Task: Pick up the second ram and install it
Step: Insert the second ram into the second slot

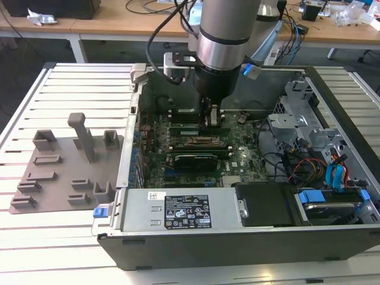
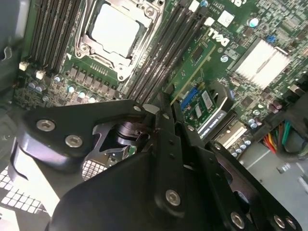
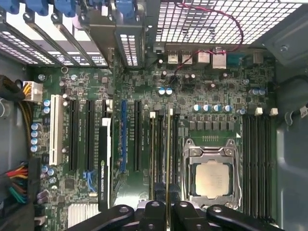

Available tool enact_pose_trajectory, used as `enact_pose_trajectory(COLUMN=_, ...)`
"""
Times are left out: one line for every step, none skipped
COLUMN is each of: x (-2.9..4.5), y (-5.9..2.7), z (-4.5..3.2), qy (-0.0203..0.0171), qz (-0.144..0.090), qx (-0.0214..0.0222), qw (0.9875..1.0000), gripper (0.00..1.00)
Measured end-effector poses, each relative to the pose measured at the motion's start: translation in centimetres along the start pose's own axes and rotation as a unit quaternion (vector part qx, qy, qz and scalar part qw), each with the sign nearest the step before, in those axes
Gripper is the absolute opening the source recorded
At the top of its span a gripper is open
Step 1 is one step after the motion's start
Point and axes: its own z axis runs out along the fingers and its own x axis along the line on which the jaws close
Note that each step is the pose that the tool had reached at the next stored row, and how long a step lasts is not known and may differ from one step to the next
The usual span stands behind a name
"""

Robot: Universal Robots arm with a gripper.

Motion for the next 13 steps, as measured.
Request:
enact_pose_trajectory(x=-0.01, y=0.18, z=0.57, qy=0.0001, qz=0.000, qx=0.0000, qw=1.0000, gripper=0.14)
enact_pose_trajectory(x=-0.02, y=0.17, z=0.87, qy=0.0001, qz=0.000, qx=0.0000, qw=1.0000, gripper=0.14)
enact_pose_trajectory(x=-0.05, y=0.14, z=1.04, qy=0.0000, qz=0.000, qx=0.0000, qw=1.0000, gripper=0.14)
enact_pose_trajectory(x=-0.13, y=0.05, z=1.33, qy=0.0001, qz=0.000, qx=-0.0001, qw=1.0000, gripper=0.14)
enact_pose_trajectory(x=-0.25, y=-0.13, z=1.61, qy=0.0003, qz=-0.001, qx=-0.0001, qw=1.0000, gripper=0.14)
enact_pose_trajectory(x=-0.42, y=-0.47, z=2.02, qy=0.0009, qz=-0.001, qx=-0.0002, qw=1.0000, gripper=0.14)
enact_pose_trajectory(x=-0.58, y=-0.94, z=2.65, qy=0.0019, qz=-0.002, qx=-0.0005, qw=1.0000, gripper=0.14)
enact_pose_trajectory(x=-0.64, y=-1.04, z=3.01, qy=0.0029, qz=-0.003, qx=-0.0006, qw=1.0000, gripper=0.14)
enact_pose_trajectory(x=-0.68, y=-1.06, z=3.26, qy=0.0036, qz=-0.006, qx=-0.0007, qw=1.0000, gripper=0.14)
enact_pose_trajectory(x=-0.71, y=-1.07, z=3.53, qy=0.0044, qz=-0.009, qx=-0.0008, qw=1.0000, gripper=0.14)
enact_pose_trajectory(x=-0.81, y=-1.08, z=3.78, qy=0.0049, qz=-0.010, qx=-0.0008, qw=0.9999, gripper=0.14)
enact_pose_trajectory(x=-0.92, y=-1.11, z=4.09, qy=0.0050, qz=-0.010, qx=-0.0008, qw=0.9999, gripper=0.14)
enact_pose_trajectory(x=-0.96, y=-1.13, z=4.31, qy=0.0050, qz=-0.010, qx=-0.0008, qw=0.9999, gripper=0.14)
